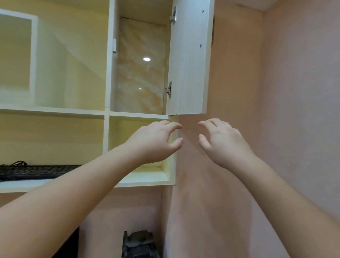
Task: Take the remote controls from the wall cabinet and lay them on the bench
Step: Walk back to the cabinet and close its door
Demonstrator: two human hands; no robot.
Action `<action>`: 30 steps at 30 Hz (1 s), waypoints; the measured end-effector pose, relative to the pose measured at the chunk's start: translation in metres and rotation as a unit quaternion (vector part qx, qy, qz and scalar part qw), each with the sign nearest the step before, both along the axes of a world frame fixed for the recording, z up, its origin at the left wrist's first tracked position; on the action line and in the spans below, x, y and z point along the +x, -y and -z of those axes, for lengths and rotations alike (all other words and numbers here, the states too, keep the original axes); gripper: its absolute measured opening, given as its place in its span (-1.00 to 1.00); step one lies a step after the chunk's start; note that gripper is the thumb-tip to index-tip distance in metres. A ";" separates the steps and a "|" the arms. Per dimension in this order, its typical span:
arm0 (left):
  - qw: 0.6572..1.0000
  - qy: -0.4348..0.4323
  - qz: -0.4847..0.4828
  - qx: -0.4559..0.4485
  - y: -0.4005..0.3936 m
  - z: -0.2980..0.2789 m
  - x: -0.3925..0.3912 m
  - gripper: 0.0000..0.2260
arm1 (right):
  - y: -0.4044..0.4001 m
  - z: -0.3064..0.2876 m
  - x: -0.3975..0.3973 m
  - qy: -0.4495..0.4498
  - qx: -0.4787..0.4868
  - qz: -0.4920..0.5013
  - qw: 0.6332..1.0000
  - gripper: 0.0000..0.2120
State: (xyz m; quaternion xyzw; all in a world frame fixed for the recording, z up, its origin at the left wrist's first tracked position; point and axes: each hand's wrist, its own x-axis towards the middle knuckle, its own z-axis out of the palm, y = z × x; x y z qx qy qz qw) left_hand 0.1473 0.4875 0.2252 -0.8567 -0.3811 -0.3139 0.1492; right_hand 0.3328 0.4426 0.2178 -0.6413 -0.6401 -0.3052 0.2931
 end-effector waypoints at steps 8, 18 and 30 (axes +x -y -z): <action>0.999 0.010 0.037 0.013 -0.041 -0.014 -0.013 -0.56 | -0.029 -0.042 0.008 -0.128 0.054 0.012 0.990 -0.53; 0.991 0.055 0.125 -0.016 -0.086 -0.034 -0.035 -0.57 | -0.065 -0.072 -0.013 -0.276 0.114 -0.062 0.952 -0.74; 0.950 0.192 0.239 -0.059 -0.095 -0.054 0.001 -0.58 | -0.088 -0.089 0.000 -0.322 0.099 -0.399 0.853 -0.66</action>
